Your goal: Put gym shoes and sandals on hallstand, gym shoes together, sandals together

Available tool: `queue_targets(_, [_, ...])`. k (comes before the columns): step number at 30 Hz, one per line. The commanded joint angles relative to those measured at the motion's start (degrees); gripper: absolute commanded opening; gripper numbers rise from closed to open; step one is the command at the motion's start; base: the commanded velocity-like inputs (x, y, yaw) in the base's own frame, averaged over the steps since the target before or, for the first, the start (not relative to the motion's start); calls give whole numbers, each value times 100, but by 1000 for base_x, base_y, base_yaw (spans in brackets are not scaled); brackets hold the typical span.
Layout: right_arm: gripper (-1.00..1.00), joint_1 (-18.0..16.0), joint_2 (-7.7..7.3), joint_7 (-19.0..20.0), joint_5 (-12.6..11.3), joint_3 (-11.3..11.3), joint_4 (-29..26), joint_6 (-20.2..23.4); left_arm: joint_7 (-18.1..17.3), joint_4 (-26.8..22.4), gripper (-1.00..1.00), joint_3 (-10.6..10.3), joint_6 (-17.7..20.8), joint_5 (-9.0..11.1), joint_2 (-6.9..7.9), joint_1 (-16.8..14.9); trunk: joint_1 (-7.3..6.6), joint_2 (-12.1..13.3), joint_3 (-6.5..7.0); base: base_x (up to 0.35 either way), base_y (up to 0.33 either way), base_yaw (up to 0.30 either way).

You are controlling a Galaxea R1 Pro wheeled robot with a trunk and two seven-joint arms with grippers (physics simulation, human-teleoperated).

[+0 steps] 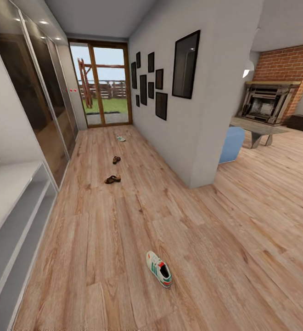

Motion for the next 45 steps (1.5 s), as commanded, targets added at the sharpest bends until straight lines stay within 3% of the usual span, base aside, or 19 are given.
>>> queue_targets(1, [100,-2,-1,-2,2,2,0,-17,4,5,100,-15,-18,55,1,-5,-1,-2,-11,0,0,147])
queue_targets(21, [100,-2,-1,7,-5,-1,-24,-21,4,5,100,-13,-11,60,1,-9,-1,-2,-26,10,-3,7])
queue_targets(45, [100,-2,-1,7,-5,-7,-24,-17,4,5,100,-18,-18,60,2,-7,-1,-2,-54,164,-111,248])
